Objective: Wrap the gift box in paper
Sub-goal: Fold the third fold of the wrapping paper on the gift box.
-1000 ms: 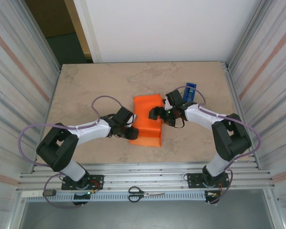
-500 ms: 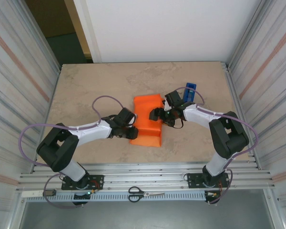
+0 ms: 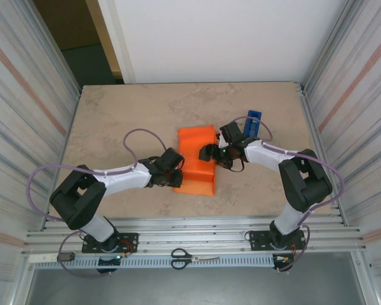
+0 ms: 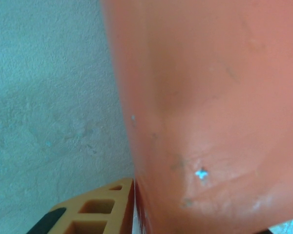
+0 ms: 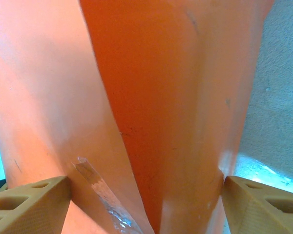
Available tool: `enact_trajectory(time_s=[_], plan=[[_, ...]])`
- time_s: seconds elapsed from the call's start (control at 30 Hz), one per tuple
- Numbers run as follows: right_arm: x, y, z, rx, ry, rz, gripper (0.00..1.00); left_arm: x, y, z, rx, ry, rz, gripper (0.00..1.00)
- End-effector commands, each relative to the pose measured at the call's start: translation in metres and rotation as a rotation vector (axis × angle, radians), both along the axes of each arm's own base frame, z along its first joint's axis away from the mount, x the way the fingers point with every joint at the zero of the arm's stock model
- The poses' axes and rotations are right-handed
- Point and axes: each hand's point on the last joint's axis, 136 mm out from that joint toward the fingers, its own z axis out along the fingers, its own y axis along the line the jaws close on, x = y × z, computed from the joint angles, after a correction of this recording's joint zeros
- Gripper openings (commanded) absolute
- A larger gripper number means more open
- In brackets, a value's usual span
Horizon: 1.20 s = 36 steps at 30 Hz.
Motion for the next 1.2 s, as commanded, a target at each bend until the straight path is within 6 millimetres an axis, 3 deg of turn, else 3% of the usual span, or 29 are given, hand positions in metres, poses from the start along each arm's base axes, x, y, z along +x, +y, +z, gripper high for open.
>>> enact_trajectory(time_s=[0.0,0.37,0.73,0.93,1.03,1.17], plan=[[-0.032,-0.032,-0.046,-0.183,0.126,-0.011,0.79,-0.002,0.007,-0.006,0.027,-0.001,0.054,0.18],[-0.035,-0.034,-0.048,-0.190,0.128,-0.007,0.79,-0.004,0.010,-0.010,0.061,-0.006,0.091,0.18],[-0.038,-0.036,-0.050,-0.196,0.129,-0.007,0.79,-0.007,0.003,-0.009,0.084,-0.017,0.081,0.00],[-0.039,-0.037,-0.051,-0.197,0.127,-0.009,0.79,-0.008,0.005,-0.007,0.098,-0.025,0.092,0.00],[-0.039,-0.038,-0.052,-0.201,0.125,-0.011,0.79,-0.010,0.008,-0.006,0.112,-0.023,0.097,0.06],[-0.038,-0.039,-0.052,-0.207,0.124,-0.013,0.79,-0.015,0.009,-0.007,0.112,-0.020,0.091,0.22]])
